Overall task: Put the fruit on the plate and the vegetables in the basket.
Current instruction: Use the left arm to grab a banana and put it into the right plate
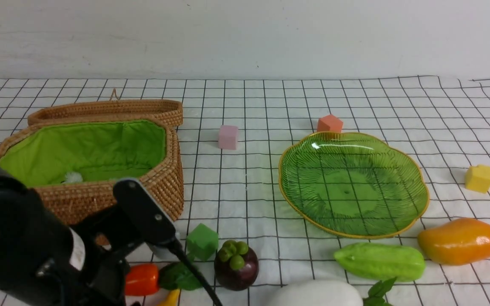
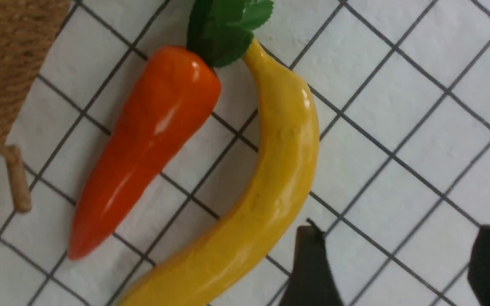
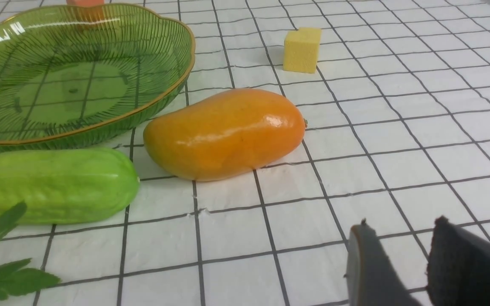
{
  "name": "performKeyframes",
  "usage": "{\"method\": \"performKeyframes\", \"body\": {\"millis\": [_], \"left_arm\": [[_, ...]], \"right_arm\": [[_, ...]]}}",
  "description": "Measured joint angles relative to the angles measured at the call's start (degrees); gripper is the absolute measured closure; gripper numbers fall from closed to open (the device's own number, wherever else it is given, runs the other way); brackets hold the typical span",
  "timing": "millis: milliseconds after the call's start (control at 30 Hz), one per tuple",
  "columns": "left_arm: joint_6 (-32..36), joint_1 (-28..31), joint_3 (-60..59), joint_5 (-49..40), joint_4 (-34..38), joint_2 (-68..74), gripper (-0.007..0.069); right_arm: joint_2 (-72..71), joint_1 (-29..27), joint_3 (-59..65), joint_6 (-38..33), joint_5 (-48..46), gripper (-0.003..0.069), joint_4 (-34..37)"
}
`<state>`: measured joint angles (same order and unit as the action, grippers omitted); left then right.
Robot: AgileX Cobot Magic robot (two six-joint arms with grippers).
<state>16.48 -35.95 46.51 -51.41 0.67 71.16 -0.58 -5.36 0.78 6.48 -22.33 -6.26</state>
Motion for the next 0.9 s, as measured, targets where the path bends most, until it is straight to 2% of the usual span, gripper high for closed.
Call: {"method": "performKeyframes", "body": {"millis": [33, 133, 233, 333, 467, 600, 733, 833, 900], "left_arm": [[1.2, 0.0, -1.9, 2.5, -0.2, 1.9, 0.008], [2.4, 0.0, -6.4, 9.2, -0.7, 6.1, 0.003], [2.8, -0.1, -9.8, 15.8, -3.0, 9.8, 0.003], [2.8, -0.1, -10.9, 20.5, -3.9, 13.5, 0.0061], [2.7, -0.1, -11.1, 20.8, -3.4, 14.9, 0.0107], [2.7, -0.1, -11.1, 20.7, -2.9, 15.0, 0.0188], [2.8, -0.1, -11.0, 19.8, -3.1, 14.7, 0.0312], [2.8, -0.1, -9.9, 16.2, -3.5, 13.9, 0.0319], [4.2, -0.1, -6.2, 9.1, -3.3, 11.8, 0.0316]], "right_arm": [[0.0, 0.0, 0.0, 0.0, 0.0, 0.0421, 0.0], [0.0, 0.0, 0.0, 0.0, 0.0, 0.0421, 0.0], [0.0, 0.0, 0.0, 0.0, 0.0, 0.0421, 0.0], [0.0, 0.0, 0.0, 0.0, 0.0, 0.0421, 0.0], [0.0, 0.0, 0.0, 0.0, 0.0, 0.0421, 0.0], [0.0, 0.0, 0.0, 0.0, 0.0, 0.0421, 0.0], [0.0, 0.0, 0.0, 0.0, 0.0, 0.0421, 0.0], [0.0, 0.0, 0.0, 0.0, 0.0, 0.0421, 0.0], [0.0, 0.0, 0.0, 0.0, 0.0, 0.0421, 0.0]]}}
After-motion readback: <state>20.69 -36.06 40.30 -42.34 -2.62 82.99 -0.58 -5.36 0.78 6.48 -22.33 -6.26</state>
